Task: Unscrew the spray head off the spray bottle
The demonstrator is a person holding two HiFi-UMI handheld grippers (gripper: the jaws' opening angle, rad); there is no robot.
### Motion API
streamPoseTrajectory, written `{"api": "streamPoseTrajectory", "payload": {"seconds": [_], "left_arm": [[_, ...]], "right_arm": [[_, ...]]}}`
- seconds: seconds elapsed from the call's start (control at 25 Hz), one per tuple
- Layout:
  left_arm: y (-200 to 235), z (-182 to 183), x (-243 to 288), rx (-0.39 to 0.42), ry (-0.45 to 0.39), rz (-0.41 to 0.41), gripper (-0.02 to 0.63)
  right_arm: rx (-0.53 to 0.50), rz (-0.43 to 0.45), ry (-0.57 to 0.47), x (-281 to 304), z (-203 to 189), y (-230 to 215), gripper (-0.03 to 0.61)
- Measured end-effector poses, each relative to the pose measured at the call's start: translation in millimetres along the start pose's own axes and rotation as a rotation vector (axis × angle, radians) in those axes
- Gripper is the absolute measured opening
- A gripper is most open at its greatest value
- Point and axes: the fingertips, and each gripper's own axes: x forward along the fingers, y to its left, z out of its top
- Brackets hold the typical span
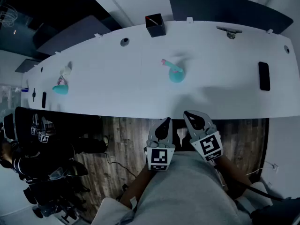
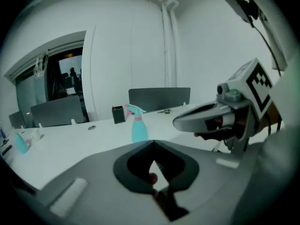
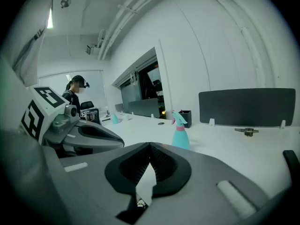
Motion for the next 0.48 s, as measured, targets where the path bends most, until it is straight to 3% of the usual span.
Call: {"api": "streamPoseTrajectory", "payload": {"seconds": [0.2, 0.48], "left_arm": [[34, 1, 29, 0.033, 0.008, -0.037, 0.002], [78, 17, 82, 0.110, 0.009, -0.163, 0.002]], "right_arm": [[-0.020, -0.008, 0.039, 35, 3, -2, 0.000], [0.003, -0.116, 0.130, 82, 10, -28, 0.000]]}}
